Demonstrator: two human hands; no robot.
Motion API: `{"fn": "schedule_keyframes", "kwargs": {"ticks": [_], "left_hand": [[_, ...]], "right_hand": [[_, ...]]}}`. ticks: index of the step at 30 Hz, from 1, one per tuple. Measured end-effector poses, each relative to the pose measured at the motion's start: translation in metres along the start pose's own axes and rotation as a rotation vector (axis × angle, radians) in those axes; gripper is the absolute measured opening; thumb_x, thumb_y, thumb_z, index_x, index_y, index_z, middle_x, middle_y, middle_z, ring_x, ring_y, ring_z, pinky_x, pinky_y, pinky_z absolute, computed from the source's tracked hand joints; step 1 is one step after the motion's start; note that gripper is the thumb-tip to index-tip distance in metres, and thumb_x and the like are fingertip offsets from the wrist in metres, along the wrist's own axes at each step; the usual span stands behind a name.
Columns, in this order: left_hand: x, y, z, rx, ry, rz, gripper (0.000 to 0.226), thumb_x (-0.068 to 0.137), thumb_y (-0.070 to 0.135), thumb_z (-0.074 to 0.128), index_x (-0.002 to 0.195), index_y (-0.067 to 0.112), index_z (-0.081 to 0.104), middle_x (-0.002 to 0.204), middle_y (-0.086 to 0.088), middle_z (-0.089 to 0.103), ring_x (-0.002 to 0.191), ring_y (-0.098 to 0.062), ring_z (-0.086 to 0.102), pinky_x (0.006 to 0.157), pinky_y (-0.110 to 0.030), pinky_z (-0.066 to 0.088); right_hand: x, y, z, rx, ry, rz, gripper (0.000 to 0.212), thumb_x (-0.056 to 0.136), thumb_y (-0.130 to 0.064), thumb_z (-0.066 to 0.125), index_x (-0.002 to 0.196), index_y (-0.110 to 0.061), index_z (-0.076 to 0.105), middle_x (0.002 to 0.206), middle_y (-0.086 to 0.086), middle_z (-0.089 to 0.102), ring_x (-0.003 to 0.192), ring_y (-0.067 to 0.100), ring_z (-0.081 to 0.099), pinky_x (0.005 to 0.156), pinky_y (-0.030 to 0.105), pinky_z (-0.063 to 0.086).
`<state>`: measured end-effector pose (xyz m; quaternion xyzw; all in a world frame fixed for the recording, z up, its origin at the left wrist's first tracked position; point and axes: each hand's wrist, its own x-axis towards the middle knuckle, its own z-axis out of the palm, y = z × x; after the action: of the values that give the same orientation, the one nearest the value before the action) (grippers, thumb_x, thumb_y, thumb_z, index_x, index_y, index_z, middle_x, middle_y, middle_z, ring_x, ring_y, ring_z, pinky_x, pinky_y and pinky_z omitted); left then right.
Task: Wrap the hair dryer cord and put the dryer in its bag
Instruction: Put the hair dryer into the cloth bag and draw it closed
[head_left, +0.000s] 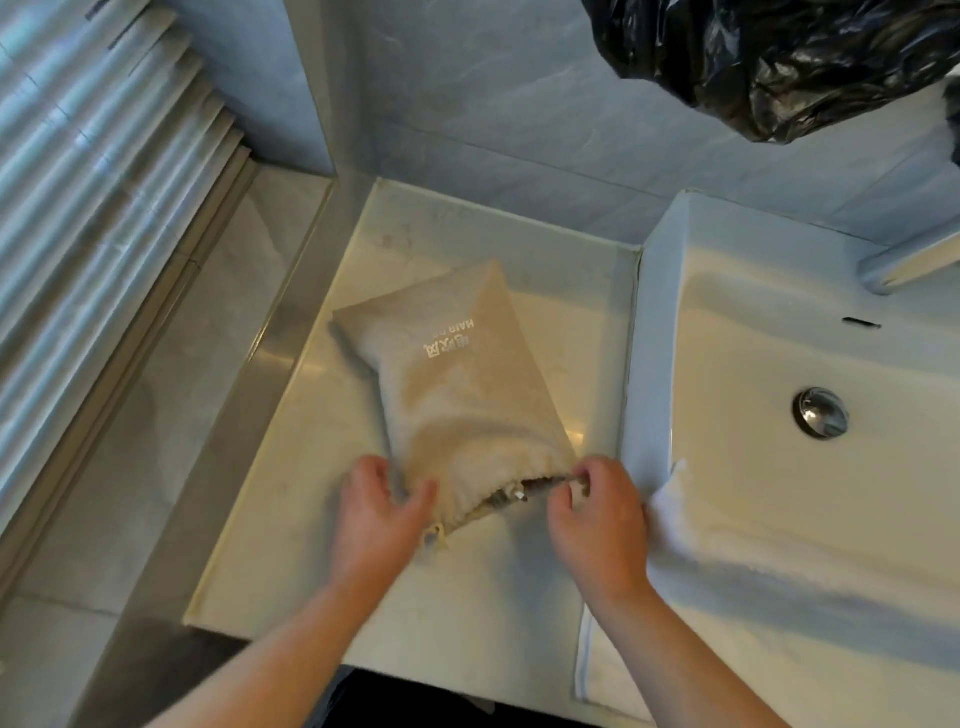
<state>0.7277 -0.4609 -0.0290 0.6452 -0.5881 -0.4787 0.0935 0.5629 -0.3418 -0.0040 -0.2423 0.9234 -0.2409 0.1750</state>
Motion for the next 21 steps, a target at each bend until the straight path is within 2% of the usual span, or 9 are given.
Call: {"fn": "schedule_keyframes", "kwargs": {"ticks": [1, 3, 4, 6, 9, 13, 16, 18, 21], "left_hand": [[-0.015, -0.007, 0.007, 0.042, -0.081, 0.011, 0.055, 0.073, 0.036, 0.082, 0.113, 0.02, 0.048, 0.099, -0.001, 0.058, 0.095, -0.023, 0.061, 0.081, -0.034, 0.048], [-0.028, -0.015, 0.018, 0.087, -0.168, 0.026, 0.067, 0.07, 0.04, 0.083, 0.121, 0.024, 0.043, 0.101, 0.003, 0.061, 0.091, -0.016, 0.064, 0.074, -0.029, 0.05], [-0.027, -0.016, 0.021, 0.084, -0.168, 0.024, 0.066, 0.073, 0.037, 0.082, 0.124, 0.023, 0.042, 0.1, 0.003, 0.062, 0.088, -0.015, 0.064, 0.068, -0.025, 0.049], [-0.021, -0.015, 0.021, 0.045, -0.159, 0.009, 0.055, 0.082, 0.028, 0.077, 0.124, 0.021, 0.043, 0.095, 0.001, 0.061, 0.08, -0.014, 0.062, 0.055, -0.019, 0.043], [-0.018, -0.018, 0.016, 0.005, -0.194, 0.04, 0.036, 0.089, 0.019, 0.069, 0.118, 0.024, 0.048, 0.091, 0.001, 0.059, 0.073, -0.014, 0.06, 0.051, -0.019, 0.045], [-0.016, -0.019, 0.006, 0.0, -0.214, 0.067, 0.028, 0.09, 0.018, 0.069, 0.113, 0.025, 0.053, 0.098, 0.006, 0.055, 0.089, -0.015, 0.06, 0.067, -0.023, 0.05], [-0.012, -0.022, -0.001, -0.006, -0.238, 0.085, 0.026, 0.088, 0.017, 0.071, 0.109, 0.025, 0.057, 0.1, 0.011, 0.055, 0.095, -0.009, 0.058, 0.074, -0.023, 0.049], [-0.009, -0.023, -0.007, -0.002, -0.235, 0.095, 0.027, 0.087, 0.018, 0.074, 0.107, 0.025, 0.059, 0.1, 0.011, 0.057, 0.093, -0.001, 0.055, 0.071, -0.016, 0.046], [-0.004, -0.024, -0.016, -0.017, -0.192, 0.108, 0.029, 0.085, 0.015, 0.076, 0.108, 0.023, 0.06, 0.1, 0.006, 0.059, 0.089, 0.001, 0.054, 0.065, -0.007, 0.04]], "right_hand": [[-0.001, 0.001, -0.001, -0.11, -0.036, -0.143, 0.035, 0.075, -0.022, 0.066, 0.109, -0.016, 0.059, 0.112, 0.006, 0.056, 0.107, 0.027, 0.05, 0.086, 0.031, 0.04], [0.005, 0.006, 0.007, -0.29, -0.244, -0.283, 0.074, 0.069, -0.043, 0.069, 0.135, -0.029, 0.039, 0.142, 0.008, 0.033, 0.133, 0.029, 0.03, 0.109, 0.039, 0.028], [0.011, 0.008, 0.012, -0.322, -0.343, -0.299, 0.084, 0.068, -0.052, 0.068, 0.14, -0.034, 0.03, 0.149, 0.008, 0.024, 0.139, 0.031, 0.024, 0.113, 0.041, 0.024], [0.023, 0.009, 0.021, -0.266, -0.445, -0.284, 0.088, 0.068, -0.058, 0.069, 0.142, -0.037, 0.025, 0.153, 0.009, 0.021, 0.14, 0.032, 0.026, 0.114, 0.04, 0.027], [0.032, 0.006, 0.028, -0.268, -0.401, -0.383, 0.08, 0.07, -0.056, 0.071, 0.137, -0.029, 0.037, 0.139, 0.006, 0.041, 0.122, 0.031, 0.045, 0.101, 0.038, 0.041], [0.031, 0.001, 0.035, -0.304, -0.344, -0.494, 0.067, 0.073, -0.055, 0.069, 0.127, -0.022, 0.048, 0.118, 0.005, 0.058, 0.104, 0.029, 0.058, 0.087, 0.039, 0.049], [0.034, -0.006, 0.043, -0.207, -0.35, -0.435, 0.045, 0.078, -0.039, 0.068, 0.115, -0.018, 0.053, 0.114, 0.006, 0.059, 0.097, 0.032, 0.062, 0.075, 0.038, 0.051], [0.038, -0.016, 0.047, -0.12, -0.352, -0.362, 0.032, 0.078, -0.029, 0.066, 0.106, -0.02, 0.054, 0.11, 0.004, 0.063, 0.096, 0.031, 0.063, 0.073, 0.036, 0.05], [0.037, -0.029, 0.053, -0.072, -0.335, -0.303, 0.027, 0.078, -0.028, 0.064, 0.101, -0.02, 0.053, 0.101, 0.006, 0.07, 0.092, 0.033, 0.065, 0.071, 0.035, 0.05]]}}
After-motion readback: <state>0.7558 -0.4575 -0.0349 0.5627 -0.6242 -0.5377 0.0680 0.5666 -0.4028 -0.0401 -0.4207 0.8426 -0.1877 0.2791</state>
